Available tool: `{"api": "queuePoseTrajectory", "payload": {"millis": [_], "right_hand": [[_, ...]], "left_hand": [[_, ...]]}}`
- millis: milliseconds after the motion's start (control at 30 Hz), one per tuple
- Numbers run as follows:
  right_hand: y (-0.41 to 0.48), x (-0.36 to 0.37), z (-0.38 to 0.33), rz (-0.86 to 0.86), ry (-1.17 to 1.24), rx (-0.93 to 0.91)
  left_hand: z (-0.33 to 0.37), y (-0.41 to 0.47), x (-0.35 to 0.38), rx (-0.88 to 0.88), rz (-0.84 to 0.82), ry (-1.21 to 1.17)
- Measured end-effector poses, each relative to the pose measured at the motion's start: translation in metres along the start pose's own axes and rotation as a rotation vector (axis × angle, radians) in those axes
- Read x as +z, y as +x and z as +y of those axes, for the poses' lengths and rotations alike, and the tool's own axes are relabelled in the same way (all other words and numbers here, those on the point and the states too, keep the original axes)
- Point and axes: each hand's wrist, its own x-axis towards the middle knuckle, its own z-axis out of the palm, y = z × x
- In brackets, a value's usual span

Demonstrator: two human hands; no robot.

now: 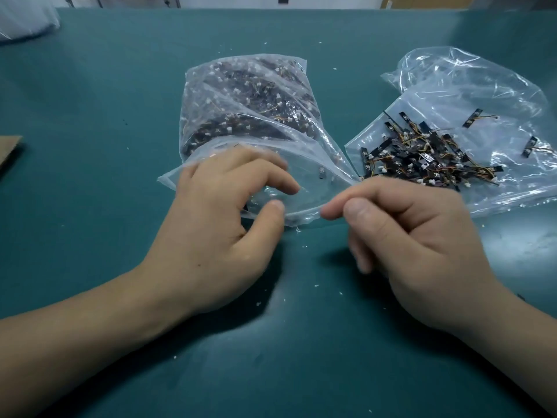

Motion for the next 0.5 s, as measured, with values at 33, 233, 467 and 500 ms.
{"api": "queuePoseTrajectory", "payload": {"millis": [33,233,467,500], "right_hand": [[-0.0009,0.0002,0.0001,-0.041,-0.036,-0.007],[-0.0009,-0.0008,0.0,-0.073,-0.085,0.017],[-0.0001,-0.0003,0.0005,-0.072,-0.077,0.018],[-0.0001,-0.0003,0.0003,-0.076,-0.079,0.013]], "left_hand": [[-0.0002,-0.0004,0.001,-0.054,-0.066,0.126],[0.0007,-0.0009,0.0063,-0.215,-0.347,0.533],[0.0003,-0.0014,0.003,0.024,-0.287,0.315],[-0.0008,-0.0014,0.0038,0.056,-0.264,0.262]]}}
